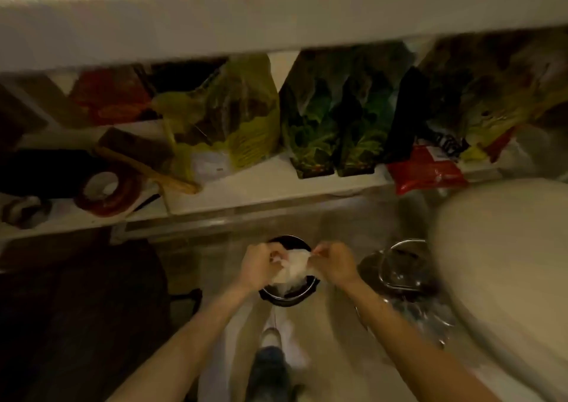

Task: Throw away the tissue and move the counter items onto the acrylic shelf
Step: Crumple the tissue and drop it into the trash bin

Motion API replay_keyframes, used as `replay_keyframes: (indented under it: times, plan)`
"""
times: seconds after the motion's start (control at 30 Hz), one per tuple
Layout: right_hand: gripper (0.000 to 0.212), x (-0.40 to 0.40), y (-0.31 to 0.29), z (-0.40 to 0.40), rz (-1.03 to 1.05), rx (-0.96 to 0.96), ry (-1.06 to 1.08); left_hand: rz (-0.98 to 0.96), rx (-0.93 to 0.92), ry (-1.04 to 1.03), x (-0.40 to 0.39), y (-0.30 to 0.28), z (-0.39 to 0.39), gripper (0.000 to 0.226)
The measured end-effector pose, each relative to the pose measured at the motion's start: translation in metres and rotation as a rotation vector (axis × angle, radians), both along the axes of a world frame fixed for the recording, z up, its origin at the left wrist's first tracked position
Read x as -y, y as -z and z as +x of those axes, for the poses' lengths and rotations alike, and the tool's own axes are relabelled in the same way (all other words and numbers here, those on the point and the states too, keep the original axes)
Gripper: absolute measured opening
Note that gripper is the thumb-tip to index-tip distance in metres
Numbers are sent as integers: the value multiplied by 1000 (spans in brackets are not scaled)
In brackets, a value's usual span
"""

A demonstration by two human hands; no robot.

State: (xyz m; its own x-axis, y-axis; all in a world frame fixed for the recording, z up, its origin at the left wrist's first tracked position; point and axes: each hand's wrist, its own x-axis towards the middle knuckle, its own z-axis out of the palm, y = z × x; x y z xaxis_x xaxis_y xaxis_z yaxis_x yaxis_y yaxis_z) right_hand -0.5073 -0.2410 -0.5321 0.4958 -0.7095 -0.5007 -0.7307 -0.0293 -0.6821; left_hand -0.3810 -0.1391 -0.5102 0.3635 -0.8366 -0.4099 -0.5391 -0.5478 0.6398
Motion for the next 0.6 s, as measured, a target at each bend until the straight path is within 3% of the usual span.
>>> replay_keyframes:
  times: [0.37,0.6]
  plan:
    - [24,14,280,20,180,-71,71,166,-5,-20,27,287,16,32]
    - [46,12,359,38,232,-90,-42,257,3,16,37,379,25,42]
